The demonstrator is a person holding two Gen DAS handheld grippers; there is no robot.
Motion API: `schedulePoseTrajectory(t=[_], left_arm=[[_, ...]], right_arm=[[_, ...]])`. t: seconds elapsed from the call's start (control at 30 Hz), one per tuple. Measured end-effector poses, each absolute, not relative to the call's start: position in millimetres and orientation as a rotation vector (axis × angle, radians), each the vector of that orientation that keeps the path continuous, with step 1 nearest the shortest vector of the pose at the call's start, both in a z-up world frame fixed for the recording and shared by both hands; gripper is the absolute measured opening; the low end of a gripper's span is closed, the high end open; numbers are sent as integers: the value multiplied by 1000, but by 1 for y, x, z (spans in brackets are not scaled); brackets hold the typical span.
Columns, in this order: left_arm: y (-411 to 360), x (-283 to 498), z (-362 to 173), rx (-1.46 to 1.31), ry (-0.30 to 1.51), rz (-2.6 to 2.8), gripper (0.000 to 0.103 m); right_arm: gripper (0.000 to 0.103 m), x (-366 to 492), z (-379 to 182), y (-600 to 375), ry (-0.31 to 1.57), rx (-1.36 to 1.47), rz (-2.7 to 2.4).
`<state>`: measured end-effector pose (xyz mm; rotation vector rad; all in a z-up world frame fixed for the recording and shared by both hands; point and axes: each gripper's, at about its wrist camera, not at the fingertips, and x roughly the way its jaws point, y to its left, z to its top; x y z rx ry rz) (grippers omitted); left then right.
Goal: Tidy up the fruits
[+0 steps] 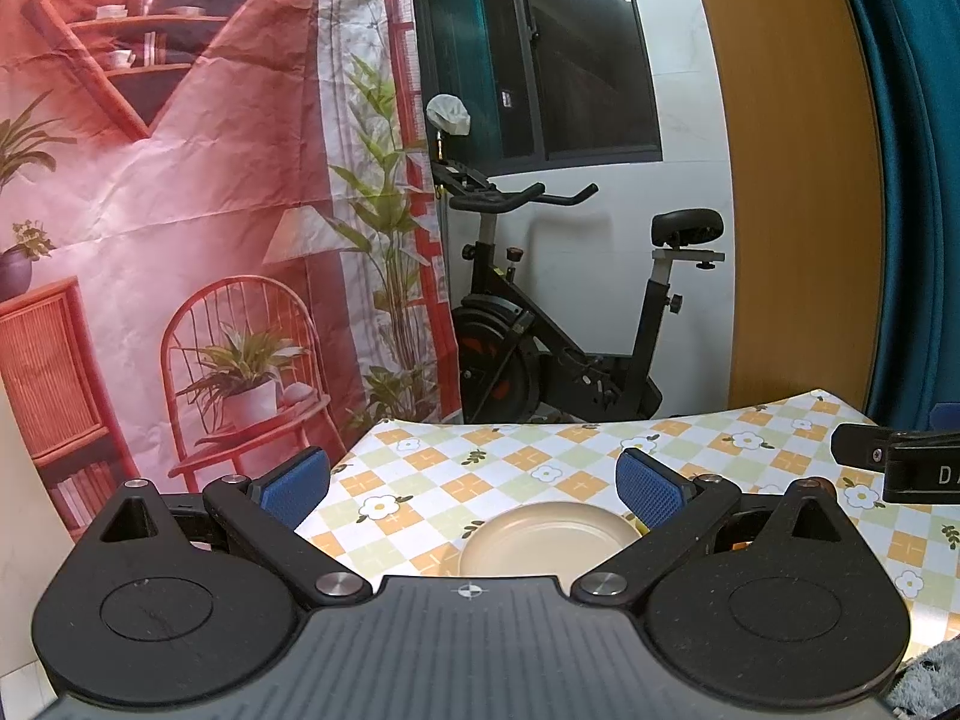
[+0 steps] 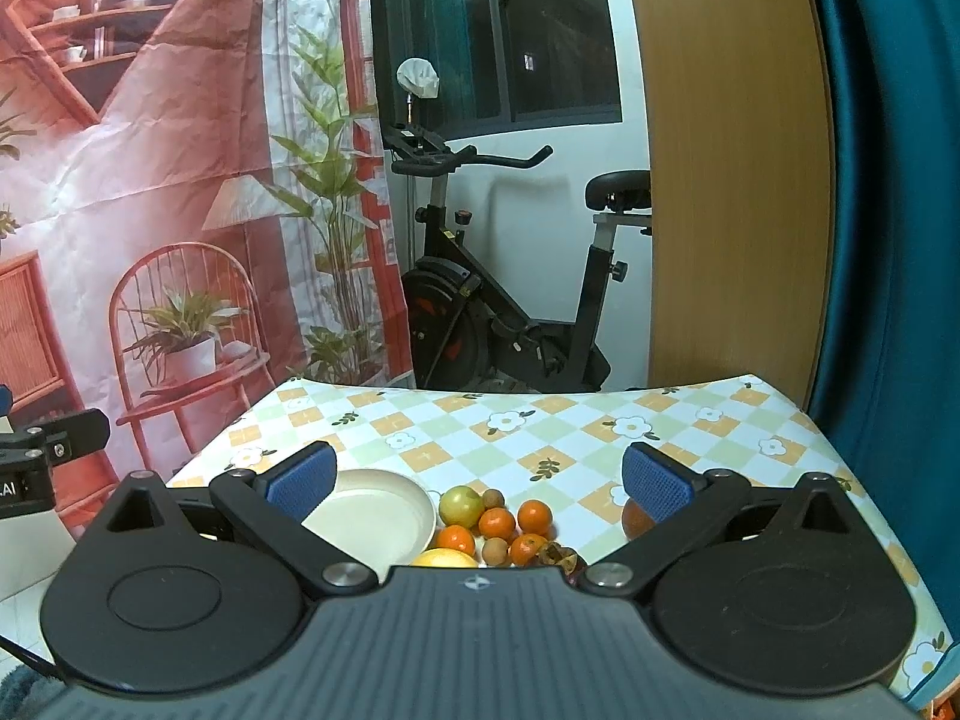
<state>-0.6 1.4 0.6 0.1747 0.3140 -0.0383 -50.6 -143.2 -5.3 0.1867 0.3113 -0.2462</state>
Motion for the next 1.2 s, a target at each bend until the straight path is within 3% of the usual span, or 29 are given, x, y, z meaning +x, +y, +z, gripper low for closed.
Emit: schedulePoseTrajectory(t=[1.2], left_arm=[[0, -1, 1, 170, 326, -47, 102]], right_arm=[[103, -51, -6, -143, 310, 186, -246]])
